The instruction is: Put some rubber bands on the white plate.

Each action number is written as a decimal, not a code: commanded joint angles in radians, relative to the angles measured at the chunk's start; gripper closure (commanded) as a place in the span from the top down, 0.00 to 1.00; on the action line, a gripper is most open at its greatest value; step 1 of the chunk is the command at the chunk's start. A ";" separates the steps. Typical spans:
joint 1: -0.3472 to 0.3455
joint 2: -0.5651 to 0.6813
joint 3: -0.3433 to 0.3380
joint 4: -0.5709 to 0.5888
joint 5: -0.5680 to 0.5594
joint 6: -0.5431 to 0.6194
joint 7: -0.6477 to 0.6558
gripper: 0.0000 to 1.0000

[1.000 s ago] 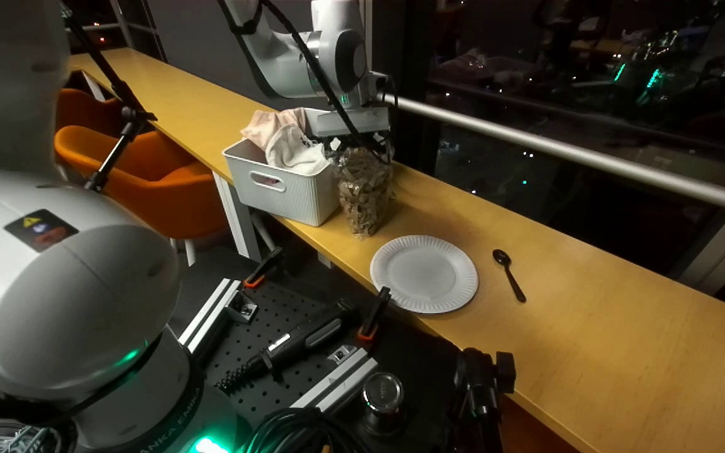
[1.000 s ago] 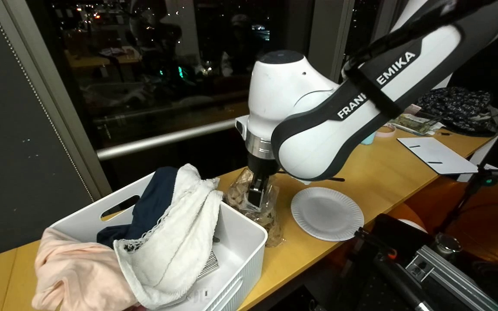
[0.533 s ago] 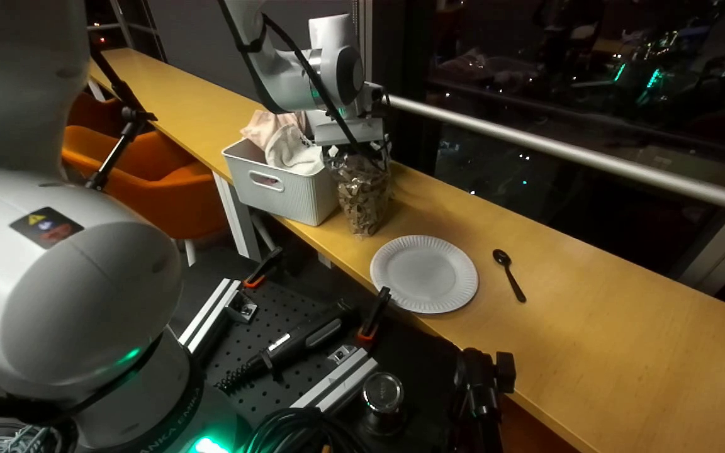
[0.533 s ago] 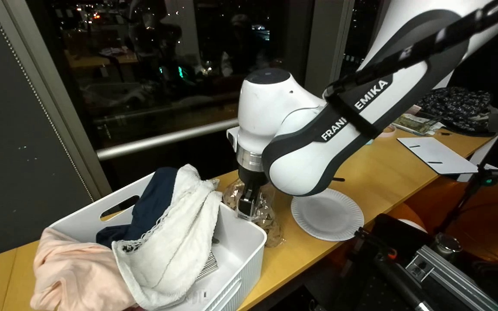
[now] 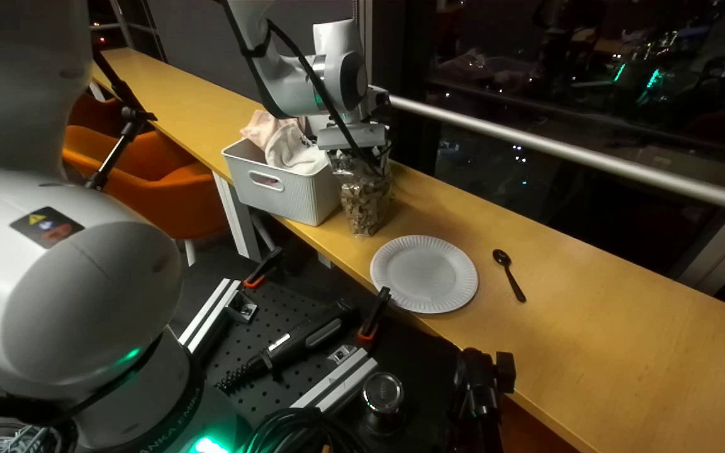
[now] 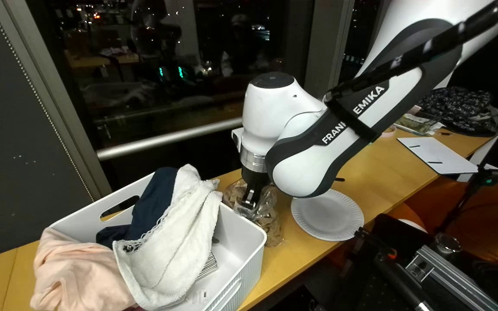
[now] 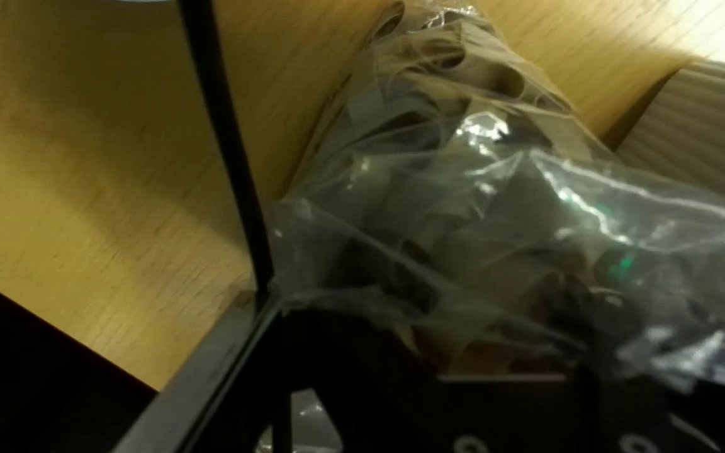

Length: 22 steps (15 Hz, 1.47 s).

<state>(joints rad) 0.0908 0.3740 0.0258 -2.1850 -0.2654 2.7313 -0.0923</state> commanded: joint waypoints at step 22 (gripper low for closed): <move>0.029 -0.366 -0.076 -0.277 -0.320 0.071 0.393 0.03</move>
<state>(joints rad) 0.1197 0.0775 -0.0363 -2.4062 -0.5259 2.7729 0.2489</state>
